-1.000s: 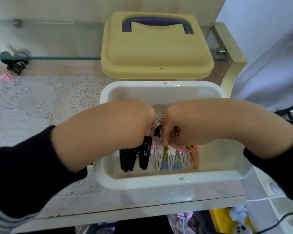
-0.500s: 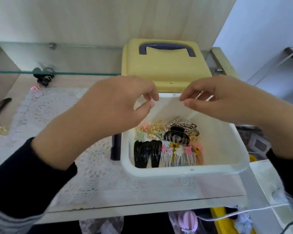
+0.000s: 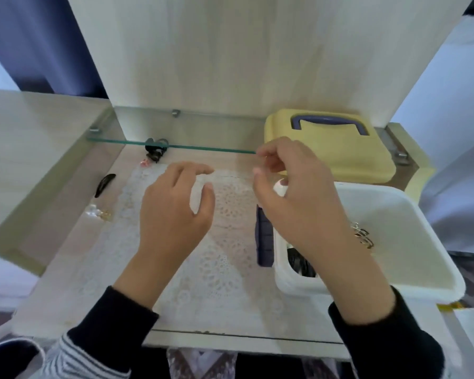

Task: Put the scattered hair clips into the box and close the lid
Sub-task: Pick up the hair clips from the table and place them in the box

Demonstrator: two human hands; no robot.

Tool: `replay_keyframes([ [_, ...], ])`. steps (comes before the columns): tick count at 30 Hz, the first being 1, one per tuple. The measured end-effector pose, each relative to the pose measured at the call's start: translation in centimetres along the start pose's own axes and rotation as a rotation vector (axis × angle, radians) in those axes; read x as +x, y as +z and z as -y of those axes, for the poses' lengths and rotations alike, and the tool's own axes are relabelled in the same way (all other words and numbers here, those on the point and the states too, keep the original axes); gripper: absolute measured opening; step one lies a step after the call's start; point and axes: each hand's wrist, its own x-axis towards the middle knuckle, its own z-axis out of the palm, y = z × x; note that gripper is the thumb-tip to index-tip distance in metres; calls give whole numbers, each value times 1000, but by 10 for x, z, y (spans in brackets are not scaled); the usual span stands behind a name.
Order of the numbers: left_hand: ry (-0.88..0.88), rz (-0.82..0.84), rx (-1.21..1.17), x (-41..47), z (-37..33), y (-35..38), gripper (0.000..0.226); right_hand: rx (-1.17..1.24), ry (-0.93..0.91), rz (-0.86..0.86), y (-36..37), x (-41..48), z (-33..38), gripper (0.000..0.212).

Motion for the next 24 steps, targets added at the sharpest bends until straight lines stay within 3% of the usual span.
replay_keyframes([
  [4, -140, 8, 165, -18, 44, -9, 30, -49, -113, -9, 48, -5, 28, 19],
  [10, -419, 146, 373, -40, 92, -21, 40, -175, -113, 103, 115, -13, 26, 22],
  [16, -477, 177, 303, -43, 117, -32, 43, -240, -54, 286, 160, -12, 3, 36],
  [24, -467, 30, -16, -43, 132, -34, 54, -239, -110, 287, 209, 0, -12, 33],
])
